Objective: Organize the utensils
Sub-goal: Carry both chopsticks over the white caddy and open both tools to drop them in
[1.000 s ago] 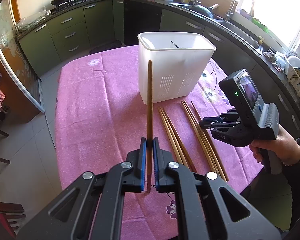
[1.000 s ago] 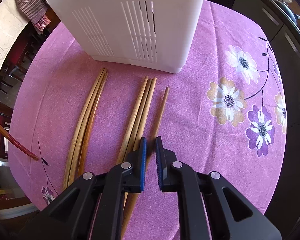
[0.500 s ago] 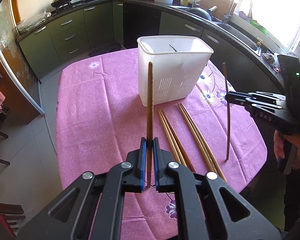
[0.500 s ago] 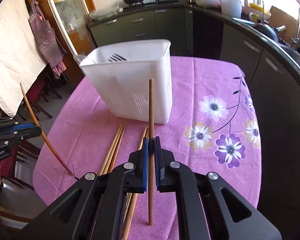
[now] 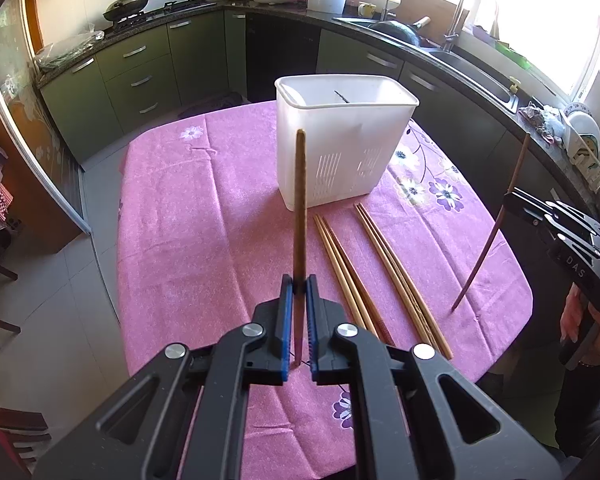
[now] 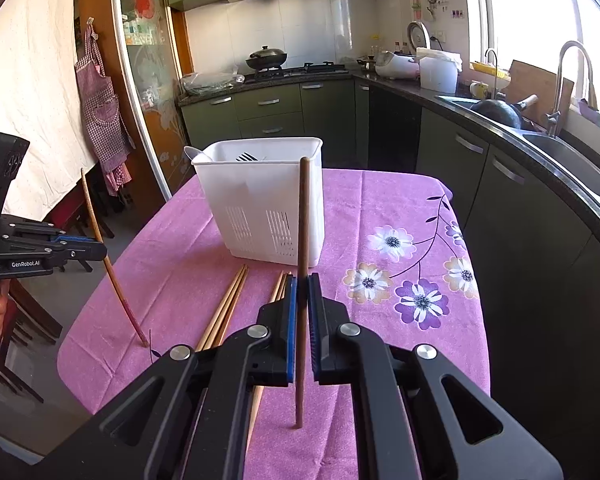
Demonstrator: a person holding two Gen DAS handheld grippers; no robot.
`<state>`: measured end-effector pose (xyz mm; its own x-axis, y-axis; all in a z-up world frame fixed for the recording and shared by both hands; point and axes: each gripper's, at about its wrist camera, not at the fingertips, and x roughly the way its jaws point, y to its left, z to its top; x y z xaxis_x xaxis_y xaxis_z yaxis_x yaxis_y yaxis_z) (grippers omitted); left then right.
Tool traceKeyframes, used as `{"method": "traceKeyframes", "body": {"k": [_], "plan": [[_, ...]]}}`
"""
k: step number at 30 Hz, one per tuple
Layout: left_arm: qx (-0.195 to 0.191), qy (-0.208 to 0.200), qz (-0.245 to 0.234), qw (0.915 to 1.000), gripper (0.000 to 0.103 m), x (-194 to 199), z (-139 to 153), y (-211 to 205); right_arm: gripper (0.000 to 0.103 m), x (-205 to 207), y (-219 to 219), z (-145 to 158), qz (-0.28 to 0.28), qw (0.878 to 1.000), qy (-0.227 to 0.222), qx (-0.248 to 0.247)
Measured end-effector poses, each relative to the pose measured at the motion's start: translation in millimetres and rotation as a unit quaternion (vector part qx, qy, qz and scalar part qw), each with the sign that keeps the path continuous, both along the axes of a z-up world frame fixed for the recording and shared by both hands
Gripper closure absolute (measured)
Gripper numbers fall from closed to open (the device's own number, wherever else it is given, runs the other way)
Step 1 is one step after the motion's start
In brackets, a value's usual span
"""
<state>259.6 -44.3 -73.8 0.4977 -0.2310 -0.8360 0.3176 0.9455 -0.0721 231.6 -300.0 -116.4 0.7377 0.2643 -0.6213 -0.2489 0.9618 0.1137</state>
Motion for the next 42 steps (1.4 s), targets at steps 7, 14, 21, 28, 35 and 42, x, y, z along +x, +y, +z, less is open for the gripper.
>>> {"method": "traceKeyframes", "body": {"k": [7,14,21,28,35,42], "plan": [[-0.009,-0.014,-0.001,0.9999,0.096,1,16,-2,0.096,7,-5,19,-0.002,0.999,-0.021,0.032],[-0.024,-0.047,-0.012,0.9985,0.096,13,58,-18,0.096,18,-2,64,0.002,0.997,-0.058,0.044],[-0.051,-0.099,-0.021,0.9936,0.096,31,113,-34,0.096,35,4,107,0.017,0.996,-0.071,0.056],[-0.070,-0.171,-0.004,0.9828,0.096,55,155,-42,0.096,49,5,136,0.019,0.993,-0.093,0.076],[-0.047,-0.190,0.030,0.9802,0.096,87,146,-47,0.096,68,5,176,-0.003,0.983,-0.160,0.087],[-0.027,-0.139,0.039,0.9891,0.096,112,101,-48,0.096,134,17,145,-0.023,0.991,-0.116,0.063]]}}
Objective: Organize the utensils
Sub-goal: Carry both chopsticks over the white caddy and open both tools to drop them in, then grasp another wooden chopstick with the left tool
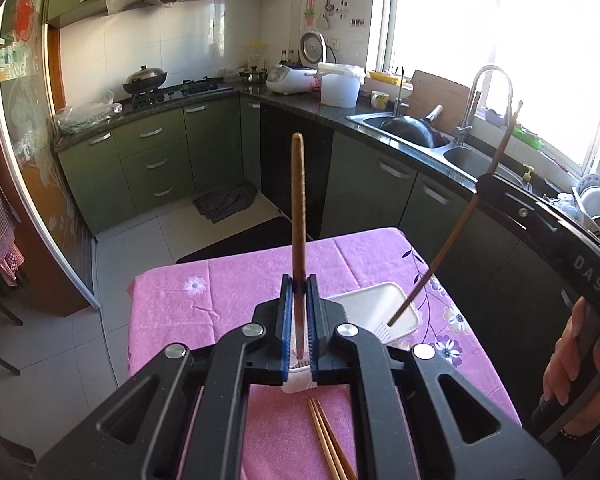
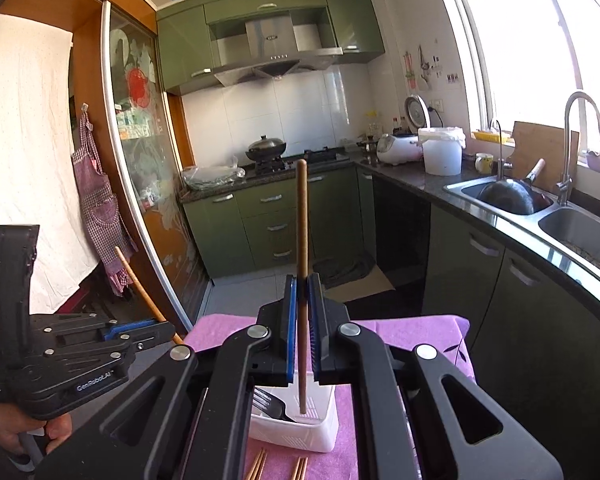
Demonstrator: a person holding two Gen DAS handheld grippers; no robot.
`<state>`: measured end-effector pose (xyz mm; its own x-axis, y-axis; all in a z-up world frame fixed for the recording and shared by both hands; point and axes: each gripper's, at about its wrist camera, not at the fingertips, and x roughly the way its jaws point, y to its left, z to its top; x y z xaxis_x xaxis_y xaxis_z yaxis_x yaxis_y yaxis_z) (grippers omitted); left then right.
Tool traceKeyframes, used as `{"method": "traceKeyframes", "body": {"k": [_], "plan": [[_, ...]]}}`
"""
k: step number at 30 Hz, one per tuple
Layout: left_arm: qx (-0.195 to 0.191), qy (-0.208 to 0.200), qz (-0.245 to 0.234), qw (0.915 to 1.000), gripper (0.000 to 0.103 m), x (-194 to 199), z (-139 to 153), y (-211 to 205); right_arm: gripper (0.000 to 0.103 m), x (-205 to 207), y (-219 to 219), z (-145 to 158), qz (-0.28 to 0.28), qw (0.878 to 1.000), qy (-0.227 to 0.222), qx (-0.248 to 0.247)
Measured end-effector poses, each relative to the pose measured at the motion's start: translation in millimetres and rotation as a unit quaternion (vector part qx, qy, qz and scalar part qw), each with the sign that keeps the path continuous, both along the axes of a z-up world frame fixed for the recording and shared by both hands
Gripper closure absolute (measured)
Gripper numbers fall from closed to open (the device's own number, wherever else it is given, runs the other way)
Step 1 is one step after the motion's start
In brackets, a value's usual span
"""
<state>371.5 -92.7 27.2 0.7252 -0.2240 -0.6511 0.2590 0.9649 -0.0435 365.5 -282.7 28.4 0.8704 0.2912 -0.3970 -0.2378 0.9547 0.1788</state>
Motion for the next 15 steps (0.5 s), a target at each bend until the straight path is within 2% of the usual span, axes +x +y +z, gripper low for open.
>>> {"method": "traceKeyframes", "body": {"k": [6,9,11,13,15], "plan": [[0.010,0.028,-0.006,0.9995,0.096,1,-20,2,0.096,20,3,-38,0.003,0.999,0.042,-0.011],[0.012,0.030,-0.004,0.9995,0.094,-1,-21,4,0.095,17,5,-41,0.008,0.999,0.044,-0.016],[0.012,0.029,-0.003,0.9995,0.084,-2,-19,4,0.092,11,5,-40,0.010,0.999,0.040,-0.019],[0.014,0.026,-0.001,0.9996,0.078,-5,-15,6,0.088,3,3,-35,0.014,0.999,0.034,-0.016],[0.009,0.022,-0.002,0.9997,0.078,-10,-10,9,0.088,-10,-1,-28,0.019,0.999,0.024,-0.008]]}}
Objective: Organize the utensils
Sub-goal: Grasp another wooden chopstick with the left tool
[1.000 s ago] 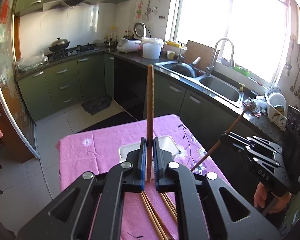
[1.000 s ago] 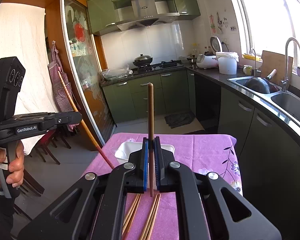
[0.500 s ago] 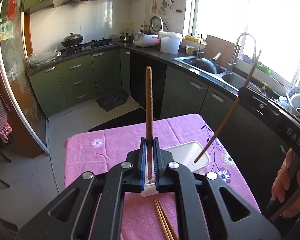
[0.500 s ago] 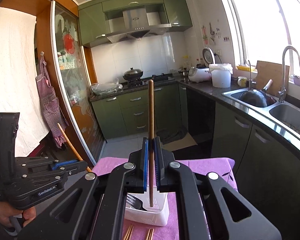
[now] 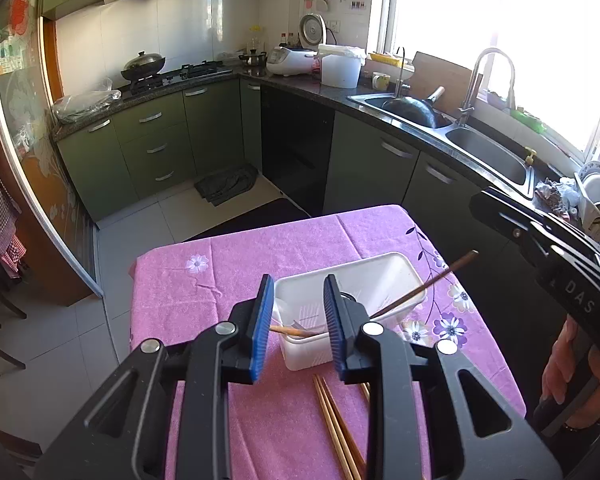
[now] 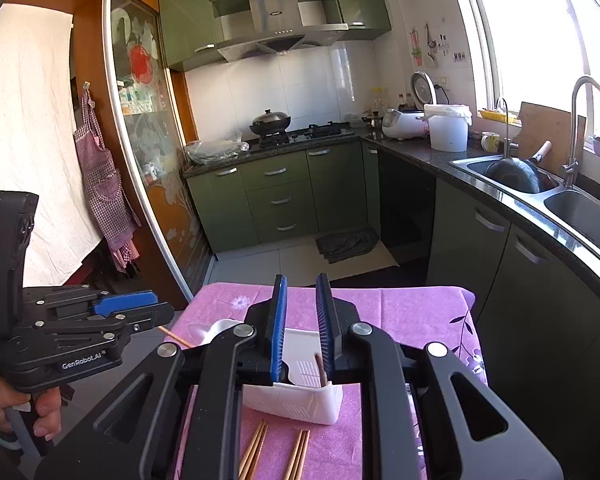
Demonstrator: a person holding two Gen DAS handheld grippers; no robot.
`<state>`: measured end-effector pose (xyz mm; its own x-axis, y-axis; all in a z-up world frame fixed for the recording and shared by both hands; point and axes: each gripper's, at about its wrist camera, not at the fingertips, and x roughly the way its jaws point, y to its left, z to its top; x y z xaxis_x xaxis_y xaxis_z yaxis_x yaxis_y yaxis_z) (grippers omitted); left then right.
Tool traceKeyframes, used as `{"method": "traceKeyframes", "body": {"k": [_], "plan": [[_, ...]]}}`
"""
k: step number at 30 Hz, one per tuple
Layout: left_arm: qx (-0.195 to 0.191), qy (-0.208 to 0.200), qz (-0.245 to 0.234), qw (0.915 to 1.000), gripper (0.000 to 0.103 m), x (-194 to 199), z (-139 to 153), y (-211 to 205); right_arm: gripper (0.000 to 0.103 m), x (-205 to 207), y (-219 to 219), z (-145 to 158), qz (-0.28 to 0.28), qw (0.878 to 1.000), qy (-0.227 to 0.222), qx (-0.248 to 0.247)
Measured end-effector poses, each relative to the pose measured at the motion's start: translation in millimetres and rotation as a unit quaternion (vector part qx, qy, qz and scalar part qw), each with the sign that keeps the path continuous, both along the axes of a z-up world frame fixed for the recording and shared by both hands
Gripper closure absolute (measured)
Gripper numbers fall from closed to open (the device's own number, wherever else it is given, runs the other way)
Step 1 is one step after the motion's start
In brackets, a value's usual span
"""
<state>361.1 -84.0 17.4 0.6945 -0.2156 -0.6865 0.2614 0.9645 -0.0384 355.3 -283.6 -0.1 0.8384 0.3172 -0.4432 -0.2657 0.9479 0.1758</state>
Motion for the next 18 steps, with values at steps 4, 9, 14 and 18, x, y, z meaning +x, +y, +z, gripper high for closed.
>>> {"method": "traceKeyframes", "body": {"k": [4,9,14,18], "plan": [[-0.013,-0.020,-0.005,0.9997,0.078,-22,17,7,0.087,-34,-10,10,0.003,1.000,-0.014,0.005],[-0.021,0.044,-0.023,0.9985,0.078,-51,-5,9,0.081,-65,-23,-6,0.011,0.999,0.028,-0.011],[-0.006,0.187,-0.044,0.9814,0.078,-62,-94,2,0.078,-61,-26,-81,0.031,0.986,0.153,-0.061],[0.002,0.257,-0.032,0.9660,0.078,-55,-154,0,0.078,-55,-31,-141,0.042,0.971,0.227,-0.068]]}}
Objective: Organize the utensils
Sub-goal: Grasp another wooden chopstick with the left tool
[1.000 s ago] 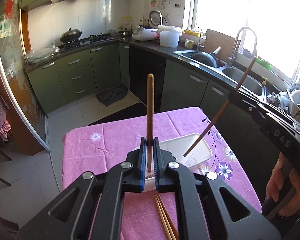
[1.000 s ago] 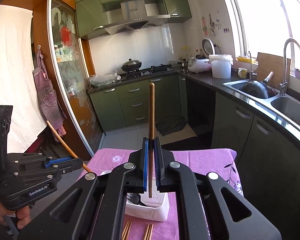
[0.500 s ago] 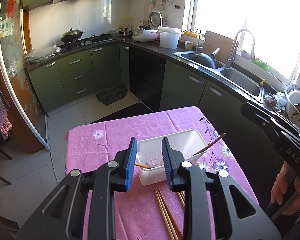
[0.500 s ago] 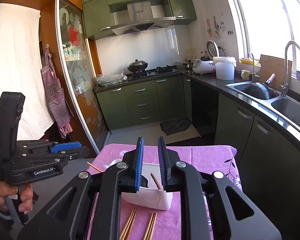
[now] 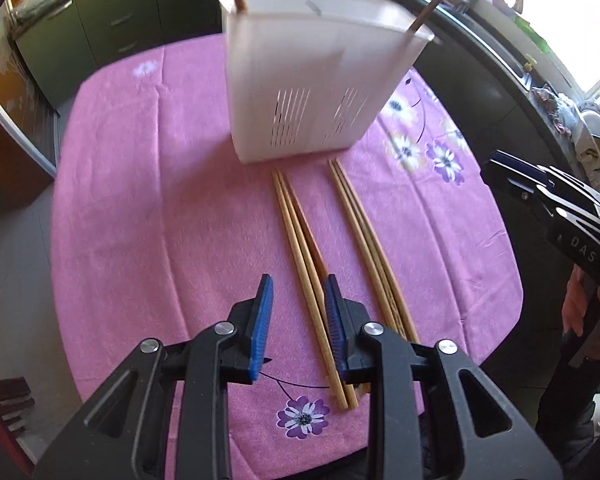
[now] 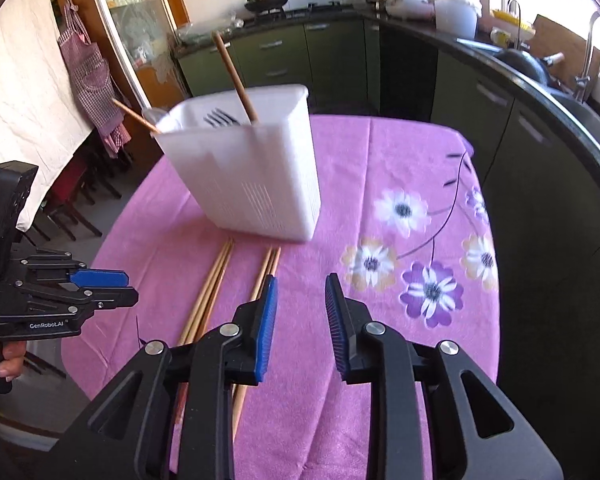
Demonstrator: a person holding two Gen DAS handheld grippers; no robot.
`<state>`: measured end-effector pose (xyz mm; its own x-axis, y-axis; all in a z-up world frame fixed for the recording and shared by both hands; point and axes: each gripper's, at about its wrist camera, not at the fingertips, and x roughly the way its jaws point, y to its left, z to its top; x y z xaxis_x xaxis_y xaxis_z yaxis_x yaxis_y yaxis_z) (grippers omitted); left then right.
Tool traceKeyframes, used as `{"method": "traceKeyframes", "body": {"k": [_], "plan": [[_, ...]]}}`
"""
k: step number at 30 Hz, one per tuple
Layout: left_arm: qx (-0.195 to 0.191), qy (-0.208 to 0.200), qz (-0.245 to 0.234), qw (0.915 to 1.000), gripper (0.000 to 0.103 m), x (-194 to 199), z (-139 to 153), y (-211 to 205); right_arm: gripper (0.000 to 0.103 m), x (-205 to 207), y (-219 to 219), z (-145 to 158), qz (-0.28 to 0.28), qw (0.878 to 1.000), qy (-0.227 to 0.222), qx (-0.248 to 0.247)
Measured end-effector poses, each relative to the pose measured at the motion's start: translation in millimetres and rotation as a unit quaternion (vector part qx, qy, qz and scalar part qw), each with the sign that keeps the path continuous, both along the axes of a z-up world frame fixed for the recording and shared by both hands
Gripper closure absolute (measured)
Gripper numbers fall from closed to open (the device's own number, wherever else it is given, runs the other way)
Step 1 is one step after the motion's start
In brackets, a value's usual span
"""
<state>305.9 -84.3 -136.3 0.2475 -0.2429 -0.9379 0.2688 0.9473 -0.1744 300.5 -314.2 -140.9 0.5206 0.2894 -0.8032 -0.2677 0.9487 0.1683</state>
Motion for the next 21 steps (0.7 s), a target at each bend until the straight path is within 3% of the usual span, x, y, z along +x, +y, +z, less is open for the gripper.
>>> {"method": "traceKeyframes", "body": {"k": [6,21], "plan": [[0.003,0.046,0.014,0.9988,0.078,21,-37,-16,0.078,8,-9,-34,-0.008,0.999,0.034,-0.002],[0.078,0.070,0.022,0.9942,0.082,48,-62,-42,0.078,20,-15,-55,-0.008,0.998,0.063,0.000]]}}
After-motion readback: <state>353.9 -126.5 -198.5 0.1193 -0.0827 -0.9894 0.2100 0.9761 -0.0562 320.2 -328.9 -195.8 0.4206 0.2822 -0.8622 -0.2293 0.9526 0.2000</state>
